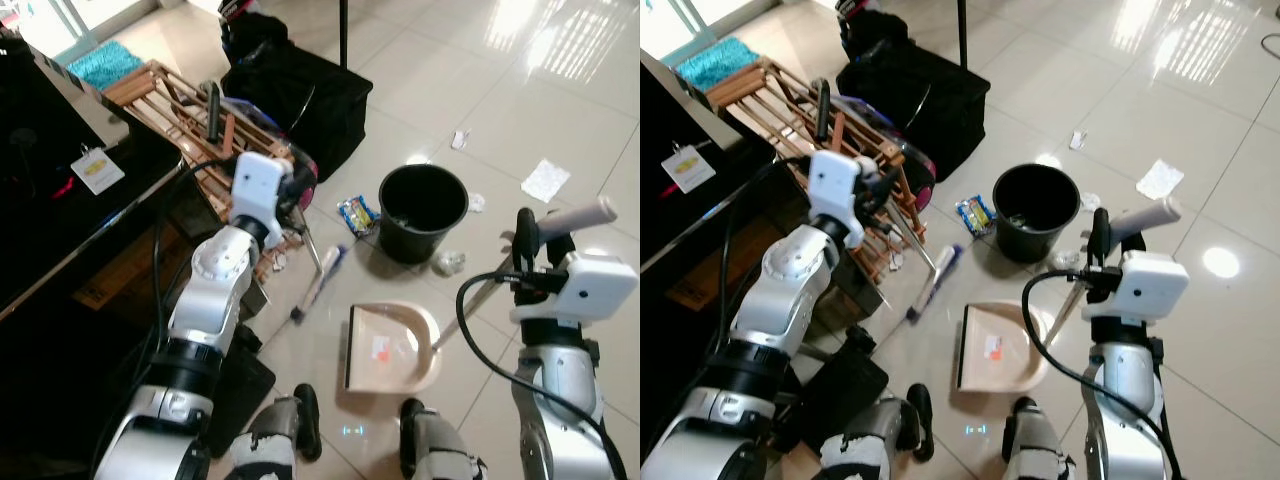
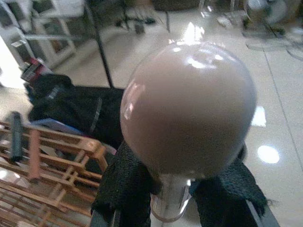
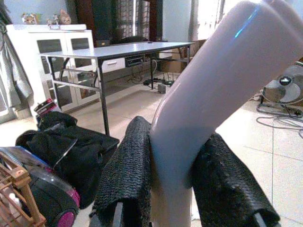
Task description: Sweep floor
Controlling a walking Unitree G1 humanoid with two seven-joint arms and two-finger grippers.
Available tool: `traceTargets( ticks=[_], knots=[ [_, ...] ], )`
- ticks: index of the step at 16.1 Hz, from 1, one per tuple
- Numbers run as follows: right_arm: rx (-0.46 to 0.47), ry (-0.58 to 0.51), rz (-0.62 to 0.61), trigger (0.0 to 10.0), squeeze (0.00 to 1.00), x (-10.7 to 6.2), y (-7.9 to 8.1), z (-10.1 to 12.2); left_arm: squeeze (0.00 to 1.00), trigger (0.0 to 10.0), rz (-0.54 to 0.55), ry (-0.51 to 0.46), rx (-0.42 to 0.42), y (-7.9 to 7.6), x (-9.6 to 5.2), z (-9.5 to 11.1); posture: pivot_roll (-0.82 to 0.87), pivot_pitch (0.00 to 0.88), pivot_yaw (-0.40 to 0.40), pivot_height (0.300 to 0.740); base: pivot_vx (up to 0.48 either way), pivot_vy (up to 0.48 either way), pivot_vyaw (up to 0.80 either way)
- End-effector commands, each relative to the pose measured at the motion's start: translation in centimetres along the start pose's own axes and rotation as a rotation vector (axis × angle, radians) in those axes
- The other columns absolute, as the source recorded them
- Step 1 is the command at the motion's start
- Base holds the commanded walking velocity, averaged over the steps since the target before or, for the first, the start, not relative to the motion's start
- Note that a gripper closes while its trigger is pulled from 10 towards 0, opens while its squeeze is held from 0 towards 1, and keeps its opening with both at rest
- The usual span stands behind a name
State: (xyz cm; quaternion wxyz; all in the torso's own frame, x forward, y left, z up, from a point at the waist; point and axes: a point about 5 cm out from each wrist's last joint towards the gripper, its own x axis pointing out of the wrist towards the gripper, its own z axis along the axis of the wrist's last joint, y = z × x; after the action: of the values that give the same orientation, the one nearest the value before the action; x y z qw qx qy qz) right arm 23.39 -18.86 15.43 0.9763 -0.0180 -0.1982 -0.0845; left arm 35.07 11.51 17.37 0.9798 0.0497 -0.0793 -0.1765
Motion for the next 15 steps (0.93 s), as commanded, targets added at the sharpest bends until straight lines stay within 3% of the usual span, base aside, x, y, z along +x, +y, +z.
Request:
traceTargets(
  ticks=[1, 3, 5, 7, 9, 10, 12, 15],
  knots=[
    [0.020, -0.018, -0.017, 10.0, 0.00, -0.2, 0.0, 0.5, 0.00, 10.0, 0.059, -0.142, 0.003, 0.7, -0.4, 1.9, -0.06, 0.174, 0.099, 0.740, 0.000, 0.000, 0.00],
    [0.038, -0.011, -0.037, 10.0, 0.00, -0.3, 0.1, 0.5, 0.00, 10.0, 0.093, -0.275, -0.003, 0.8, -0.9, 3.3, -0.06, 0.152, 0.096, 0.740, 0.000, 0.000, 0.00],
    [0.044, -0.009, -0.048, 10.0, 0.00, -0.1, 0.0, 0.6, 0.00, 10.0, 0.071, -0.294, 0.002, 0.3, -1.0, 3.4, -0.06, 0.129, 0.095, 0.740, 0.000, 0.000, 0.00],
    [0.050, 0.043, -0.075, 10.0, 0.00, 0.3, -0.3, 0.3, 0.00, 10.0, -0.046, -0.174, 0.039, -0.8, -1.2, 2.1, -0.05, 0.104, 0.091, 0.740, 0.000, 0.000, 0.00],
    [0.046, 0.059, -0.076, 10.0, 0.00, 0.8, -0.6, 0.7, 0.00, 10.0, -0.096, -0.073, 0.007, -1.1, -1.7, 1.7, -0.04, 0.093, 0.088, 0.740, 0.000, 0.000, 0.00],
    [0.032, 0.051, -0.063, 10.0, 0.00, 1.0, -0.6, 1.0, 0.00, 10.0, -0.090, -0.051, 0.011, -1.0, -1.8, 1.7, -0.04, 0.088, 0.087, 0.740, 0.000, 0.000, 0.00],
    [-0.007, 0.018, 0.006, 10.0, 0.00, 2.2, -0.5, 2.5, 0.00, 10.0, -0.061, -0.008, -0.057, -0.5, -1.9, 1.9, -0.04, 0.084, 0.079, 0.740, 0.000, 0.000, 0.00],
    [-0.002, 0.053, -0.003, 10.0, 0.00, 3.1, -0.1, 3.2, 0.00, 10.0, -0.047, 0.072, -0.093, 0.0, -3.4, 1.0, -0.04, 0.078, 0.045, 0.740, 0.000, 0.000, 0.00]
  ],
)
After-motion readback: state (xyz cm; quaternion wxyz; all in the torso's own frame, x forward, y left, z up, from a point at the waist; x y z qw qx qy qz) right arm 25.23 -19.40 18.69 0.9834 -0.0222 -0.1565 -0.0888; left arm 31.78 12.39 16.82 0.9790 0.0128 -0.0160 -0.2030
